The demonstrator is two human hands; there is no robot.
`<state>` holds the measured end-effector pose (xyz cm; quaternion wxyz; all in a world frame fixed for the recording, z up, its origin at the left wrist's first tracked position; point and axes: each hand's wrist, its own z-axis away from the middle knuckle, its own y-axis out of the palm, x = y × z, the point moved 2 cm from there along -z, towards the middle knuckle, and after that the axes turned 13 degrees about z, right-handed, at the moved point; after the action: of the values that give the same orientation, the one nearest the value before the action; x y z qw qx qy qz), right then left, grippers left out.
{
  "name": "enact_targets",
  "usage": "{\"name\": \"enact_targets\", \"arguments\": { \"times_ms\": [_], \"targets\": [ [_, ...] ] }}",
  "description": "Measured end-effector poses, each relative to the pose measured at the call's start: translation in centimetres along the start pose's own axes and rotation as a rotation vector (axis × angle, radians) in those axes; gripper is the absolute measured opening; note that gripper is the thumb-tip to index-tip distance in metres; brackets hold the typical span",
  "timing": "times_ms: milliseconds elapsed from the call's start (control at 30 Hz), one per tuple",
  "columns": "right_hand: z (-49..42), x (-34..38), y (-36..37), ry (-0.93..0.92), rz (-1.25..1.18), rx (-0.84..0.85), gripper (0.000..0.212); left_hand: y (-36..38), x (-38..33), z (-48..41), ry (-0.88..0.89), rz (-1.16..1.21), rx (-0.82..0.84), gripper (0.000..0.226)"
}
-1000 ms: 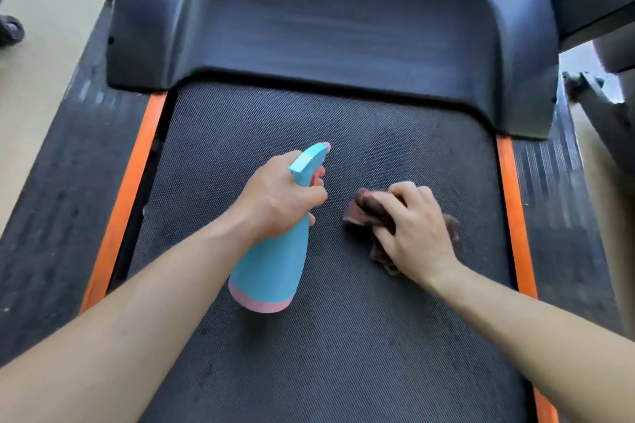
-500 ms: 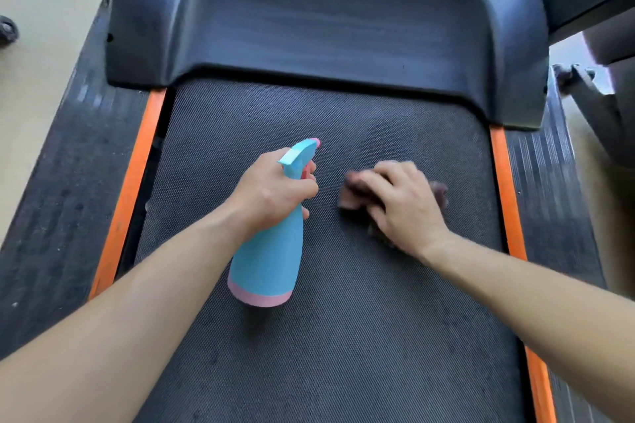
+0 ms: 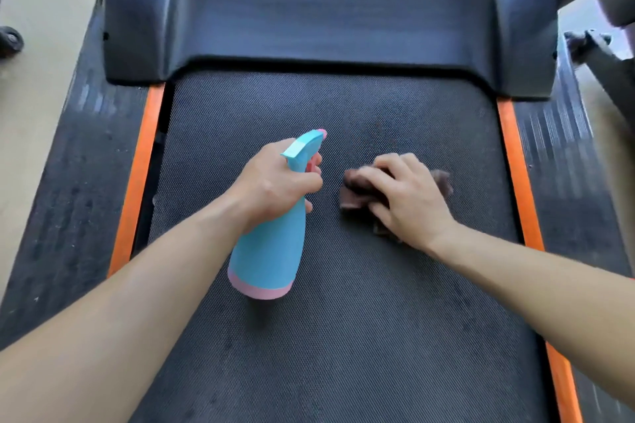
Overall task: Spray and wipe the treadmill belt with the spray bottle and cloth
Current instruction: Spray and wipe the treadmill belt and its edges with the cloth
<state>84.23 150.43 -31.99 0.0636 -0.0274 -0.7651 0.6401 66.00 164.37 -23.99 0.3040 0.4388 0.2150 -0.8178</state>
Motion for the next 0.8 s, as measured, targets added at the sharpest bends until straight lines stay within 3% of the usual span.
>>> {"name": "enact_targets", "arguments": {
  "times_ms": [67,133,300,367,500,567,700,800],
  "targets": [
    [1.9,0.3,-0.1,-0.156,-0.009,0.016,0.048,-0.1,-0.1,0.0,-0.002,-0.002,-0.001,0.061],
    [0.4,-0.7,-0.1,-0.185,0.024,0.019,0.048,0.0,-0.3,-0.1,-0.011,-0.001,-0.007,0.063],
    [-7.8,-1.6,0.9,0.239,0.041,0.005,0.044,0.3,-0.4,-0.4,-0.024,-0.017,-0.039,0.050],
    [-7.8,-0.9,0.8,0.288,0.048,-0.002,0.042,0.3,-0.3,-0.8,-0.012,-0.032,-0.051,0.044],
    [0.4,0.8,0.2,-0.052,-0.016,0.020,0.047,0.8,-0.5,-1.3,0.006,-0.006,-0.030,0.035],
    [2.8,-0.7,-0.1,-0.094,0.003,0.039,0.048,1.5,-0.6,-1.6,-0.001,-0.004,-0.019,0.033],
    [-0.3,-6.2,-0.6,0.345,0.071,-0.026,0.047,3.3,-1.1,-2.4,-0.011,-0.015,0.023,0.039],
    [-0.1,-6.0,-1.0,0.459,0.069,-0.012,0.046,5.0,-1.9,-3.1,-0.002,-0.067,0.072,0.032]
  ]
}}
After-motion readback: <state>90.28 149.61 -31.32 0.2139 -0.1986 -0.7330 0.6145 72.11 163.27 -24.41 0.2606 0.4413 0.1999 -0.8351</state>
